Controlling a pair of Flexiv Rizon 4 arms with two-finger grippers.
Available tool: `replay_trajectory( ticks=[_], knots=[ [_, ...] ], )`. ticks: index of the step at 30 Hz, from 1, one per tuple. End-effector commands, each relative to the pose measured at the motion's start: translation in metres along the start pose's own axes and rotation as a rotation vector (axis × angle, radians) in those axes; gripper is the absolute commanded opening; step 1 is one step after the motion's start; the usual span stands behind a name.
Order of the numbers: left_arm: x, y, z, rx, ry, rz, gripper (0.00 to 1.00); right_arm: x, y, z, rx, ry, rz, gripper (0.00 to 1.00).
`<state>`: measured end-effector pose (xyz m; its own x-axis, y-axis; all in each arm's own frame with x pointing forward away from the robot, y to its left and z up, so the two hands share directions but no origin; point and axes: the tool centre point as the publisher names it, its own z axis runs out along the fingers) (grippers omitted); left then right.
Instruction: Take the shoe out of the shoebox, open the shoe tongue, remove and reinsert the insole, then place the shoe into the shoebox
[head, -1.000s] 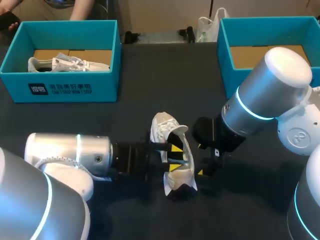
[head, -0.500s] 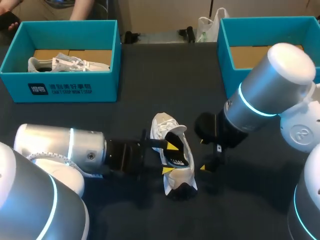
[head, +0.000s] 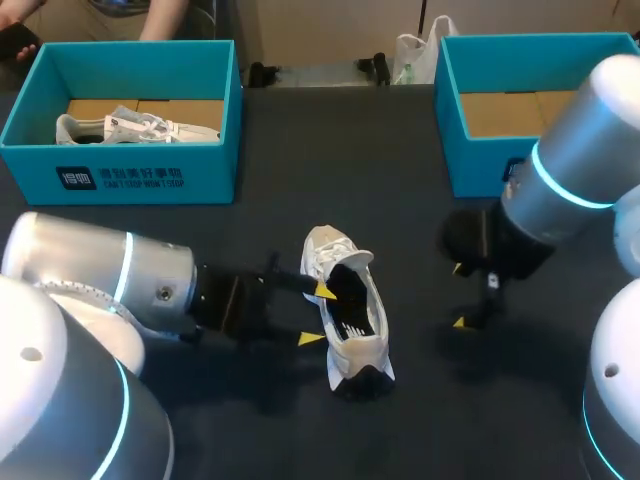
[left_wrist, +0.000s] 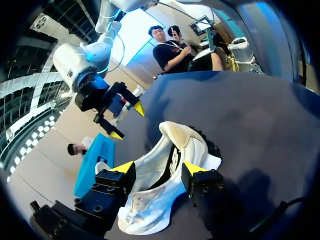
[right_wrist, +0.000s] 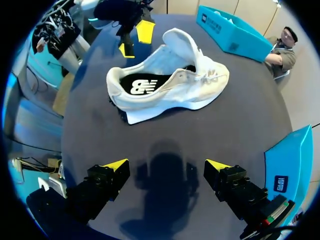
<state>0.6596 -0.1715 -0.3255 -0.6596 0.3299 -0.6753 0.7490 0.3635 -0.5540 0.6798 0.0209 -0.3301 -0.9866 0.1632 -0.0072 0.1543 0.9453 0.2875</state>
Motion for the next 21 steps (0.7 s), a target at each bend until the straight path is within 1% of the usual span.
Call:
replay_trajectory(
  ticks=[1,5,10,12,13,15,16,17,19,21],
  knots=[
    [-0.005,-0.003,-0.029,-0.018,0.145,0.012,0.59,0.006,-0.009,-0.019,-0.013,-0.007,-0.002,1.0],
    [-0.009,0.002,-0.045,-0.03,0.224,0.03,0.58,0.006,-0.009,-0.019,-0.013,-0.007,-0.002,1.0],
    [-0.014,0.003,-0.062,-0.016,0.337,0.049,0.6,0.006,-0.009,-0.019,-0.013,-0.007,-0.002,1.0],
    [-0.016,0.002,-0.067,-0.008,0.396,0.078,0.55,0.006,-0.009,-0.019,-0.013,-0.007,-0.002,1.0],
    [-0.017,0.002,-0.069,-0.008,0.424,0.098,0.55,0.006,-0.009,-0.019,-0.013,-0.007,-0.002,1.0],
    [-0.019,0.002,-0.074,0.001,0.472,0.118,0.5,0.006,-0.009,-0.019,-0.013,-0.007,-0.002,1.0],
    [-0.021,0.002,-0.076,0.002,0.493,0.135,0.49,0.006,-0.009,-0.019,-0.013,-0.007,-0.002,1.0],
    [-0.023,0.002,-0.078,-0.003,0.503,0.142,0.49,0.004,-0.016,-0.025,0.026,0.004,0.014,1.0],
    [-0.025,0.003,-0.083,-0.002,0.542,0.167,0.46,0.001,-0.03,-0.037,0.038,-0.004,0.023,1.0],
    [-0.027,0.002,-0.086,0.004,0.573,0.177,0.45,-0.003,-0.042,-0.047,0.069,-0.01,0.039,1.0]
  ],
)
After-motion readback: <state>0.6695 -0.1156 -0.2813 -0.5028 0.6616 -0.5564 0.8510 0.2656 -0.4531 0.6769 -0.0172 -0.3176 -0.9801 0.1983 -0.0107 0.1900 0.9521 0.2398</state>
